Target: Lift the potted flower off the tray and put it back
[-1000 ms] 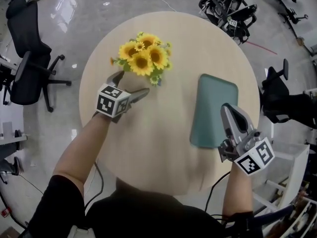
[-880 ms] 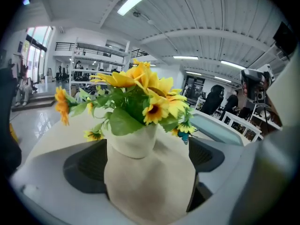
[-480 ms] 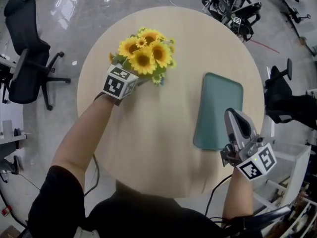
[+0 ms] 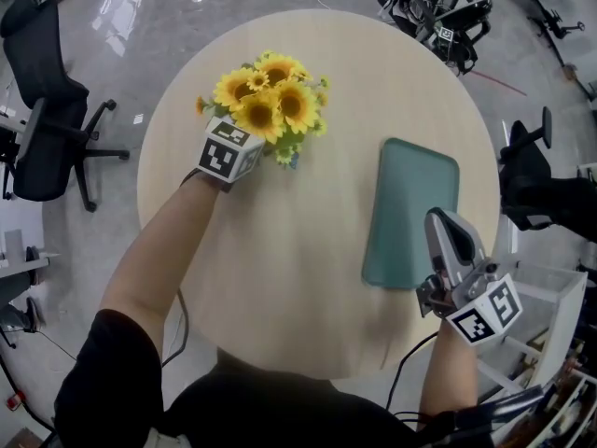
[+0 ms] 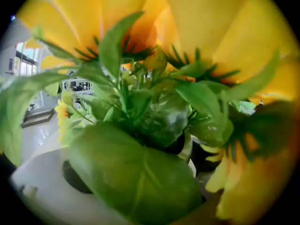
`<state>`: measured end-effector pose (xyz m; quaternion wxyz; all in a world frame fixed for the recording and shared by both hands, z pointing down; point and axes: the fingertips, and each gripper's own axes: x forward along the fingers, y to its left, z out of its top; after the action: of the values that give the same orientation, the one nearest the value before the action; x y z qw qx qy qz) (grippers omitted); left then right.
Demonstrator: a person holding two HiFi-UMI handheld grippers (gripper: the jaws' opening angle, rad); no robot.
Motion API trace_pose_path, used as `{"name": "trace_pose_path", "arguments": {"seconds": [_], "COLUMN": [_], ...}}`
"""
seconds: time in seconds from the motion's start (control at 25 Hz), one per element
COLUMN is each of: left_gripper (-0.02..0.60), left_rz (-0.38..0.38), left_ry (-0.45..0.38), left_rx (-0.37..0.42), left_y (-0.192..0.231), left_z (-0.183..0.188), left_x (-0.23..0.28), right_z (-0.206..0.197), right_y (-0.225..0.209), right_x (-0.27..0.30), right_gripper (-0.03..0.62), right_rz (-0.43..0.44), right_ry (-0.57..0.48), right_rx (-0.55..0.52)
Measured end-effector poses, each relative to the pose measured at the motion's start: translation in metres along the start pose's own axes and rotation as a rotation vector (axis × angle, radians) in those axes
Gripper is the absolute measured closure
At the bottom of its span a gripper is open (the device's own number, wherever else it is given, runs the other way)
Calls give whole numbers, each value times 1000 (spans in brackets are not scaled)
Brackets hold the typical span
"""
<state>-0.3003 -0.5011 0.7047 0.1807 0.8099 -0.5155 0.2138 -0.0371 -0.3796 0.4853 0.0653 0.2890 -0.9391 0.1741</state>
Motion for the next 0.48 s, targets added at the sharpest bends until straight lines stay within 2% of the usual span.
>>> {"name": "trace_pose_path", "arguments": {"seconds": [0.28, 0.48], "left_gripper": [52, 55], "left_rz": [6, 10], "left_ry": [-70, -78], "left_rx": [33, 46], "left_y": [5, 3], "left_z": [0, 4], "left_x": [12, 14], "right_z": [-6, -9], "right_y": [-6, -11], "right_x": [0, -3], "right_gripper": [580, 580], "right_rz": [-13, -22], "right_ry": [0, -1], "right_rx": [4, 6]}}
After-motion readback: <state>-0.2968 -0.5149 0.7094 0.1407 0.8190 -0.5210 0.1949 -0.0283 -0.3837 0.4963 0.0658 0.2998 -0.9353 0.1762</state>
